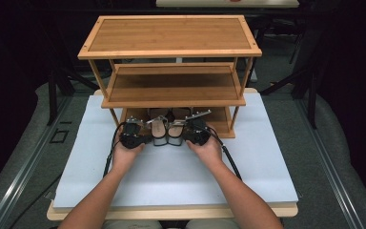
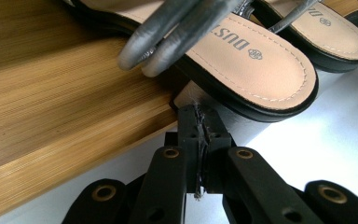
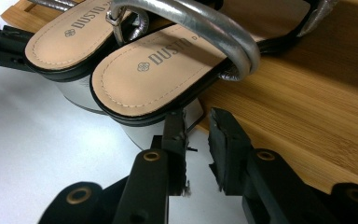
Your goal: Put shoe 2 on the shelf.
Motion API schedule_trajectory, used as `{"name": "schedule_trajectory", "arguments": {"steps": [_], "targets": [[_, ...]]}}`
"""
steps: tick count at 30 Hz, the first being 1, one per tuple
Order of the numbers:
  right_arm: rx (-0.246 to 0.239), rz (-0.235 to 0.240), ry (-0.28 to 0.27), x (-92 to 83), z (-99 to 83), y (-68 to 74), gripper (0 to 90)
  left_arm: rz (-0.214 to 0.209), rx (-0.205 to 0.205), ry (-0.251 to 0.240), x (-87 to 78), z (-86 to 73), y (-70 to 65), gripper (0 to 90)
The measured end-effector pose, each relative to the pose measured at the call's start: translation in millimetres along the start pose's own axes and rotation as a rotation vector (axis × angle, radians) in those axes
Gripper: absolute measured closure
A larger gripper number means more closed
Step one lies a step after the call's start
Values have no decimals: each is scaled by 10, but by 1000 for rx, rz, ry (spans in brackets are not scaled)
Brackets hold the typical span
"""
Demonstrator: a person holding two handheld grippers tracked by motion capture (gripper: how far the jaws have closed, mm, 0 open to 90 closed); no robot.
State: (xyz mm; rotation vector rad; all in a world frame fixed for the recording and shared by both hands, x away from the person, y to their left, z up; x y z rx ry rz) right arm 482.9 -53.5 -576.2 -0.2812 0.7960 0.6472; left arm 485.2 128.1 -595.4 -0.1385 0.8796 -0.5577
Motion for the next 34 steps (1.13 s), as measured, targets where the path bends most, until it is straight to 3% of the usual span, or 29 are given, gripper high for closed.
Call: {"name": "schedule_trajectory", "arguments": {"steps": [5, 12, 16, 18, 25, 29, 34], "targets": [[-7, -1, 5, -10, -5, -13, 746, -11, 7, -1, -29, -1, 2, 877], [-48, -14, 20, -142, -68, -37, 752, -24, 21, -7, -201, -46, 15, 877], [-54, -32, -14, -270, -98, -79, 756, -24, 42, -9, -330, -116, 17, 877], [-45, -18, -13, -318, -152, -84, 759, -30, 49, -9, -407, -160, 12, 877], [-54, -49, -16, -539, -412, -95, 759, -42, 60, -29, -641, -316, 23, 876], [-29, -47, -13, -635, -583, -89, 752, -45, 60, -29, -713, -429, 56, 871], [4, -16, -19, -712, -784, -71, 647, -45, 52, -26, -754, -560, 116, 810]]}}
Point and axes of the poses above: each handheld gripper's, and its own axes: x roughly forward along the jaws, z roughly out of its top, y roughly to its left, the point moved 8 cm from there along x, roughly forward along the jaws, and after that the axes turned 11 degrees about -x, right-handed, at the moved point
